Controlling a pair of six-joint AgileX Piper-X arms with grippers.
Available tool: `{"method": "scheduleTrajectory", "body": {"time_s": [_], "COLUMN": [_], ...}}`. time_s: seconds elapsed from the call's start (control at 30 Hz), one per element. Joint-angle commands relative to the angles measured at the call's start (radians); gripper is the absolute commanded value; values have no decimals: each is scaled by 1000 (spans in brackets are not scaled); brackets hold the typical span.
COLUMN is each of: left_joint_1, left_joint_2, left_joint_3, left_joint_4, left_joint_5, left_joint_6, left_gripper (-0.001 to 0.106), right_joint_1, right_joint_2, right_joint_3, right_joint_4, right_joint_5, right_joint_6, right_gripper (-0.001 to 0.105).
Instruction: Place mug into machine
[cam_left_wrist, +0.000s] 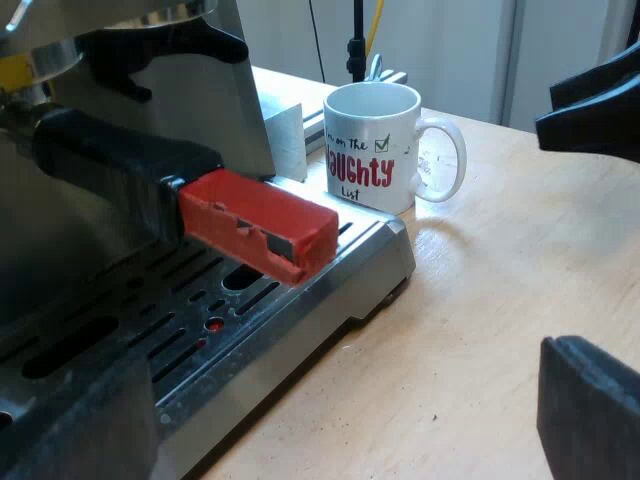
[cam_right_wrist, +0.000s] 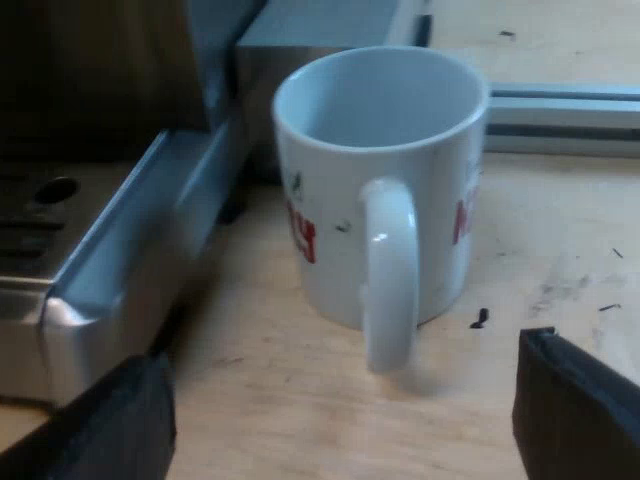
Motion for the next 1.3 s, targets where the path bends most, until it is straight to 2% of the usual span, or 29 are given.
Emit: {"method": "scheduleTrajectory", "body": {"time_s": [0.03, 0.27, 0.33, 0.4, 0.5, 0.7, 0.97, 1.07, 1.1, 1.13, 1.17, 1.2, 1.3], "left_joint_1": [-3, -3, -3, -3, -3, -3, -3, -3, -3, -3, -3, -3, -3], "left_joint_2": [4, 4, 4, 4, 4, 4, 4, 4, 4, 4, 4, 4, 4], "left_joint_3": [-5, -5, -5, -5, -5, -5, -5, -5, -5, -5, -5, -5, -5], "left_joint_4": [-19, -19, -19, -19, -19, -19, -19, -19, -19, -19, -19, -19, -19], "left_joint_5": [7, 7, 7, 7, 7, 7, 7, 7, 7, 7, 7, 7, 4], "left_joint_6": [1, 1, 1, 1, 1, 1, 1, 1, 1, 1, 1, 1, 1], "left_gripper": [78, 78, 78, 78, 78, 78, 78, 78, 78, 78, 78, 78, 78], "right_joint_1": [1, 1, 1, 1, 1, 1, 1, 1, 1, 1, 1, 1, 1], "right_joint_2": [72, 361, 386, 522, 617, 755, 843, 850, 849, 849, 847, 840, 795], "right_joint_3": [43, 32, 25, -20, -67, -154, -231, -238, -238, -238, -236, -235, -235], "right_joint_4": [-95, -370, -387, -462, -508, -541, -541, -538, -534, -532, -532, -526, -480], "right_joint_5": [12, 31, 31, 31, 31, 31, 31, 31, 31, 31, 31, 31, 31], "right_joint_6": [23, 37, 37, 46, 53, 53, 53, 53, 53, 53, 53, 51, 41], "right_gripper": [71, 71, 71, 71, 71, 71, 69, 53, 31, 14, 5, 0, 0]}}
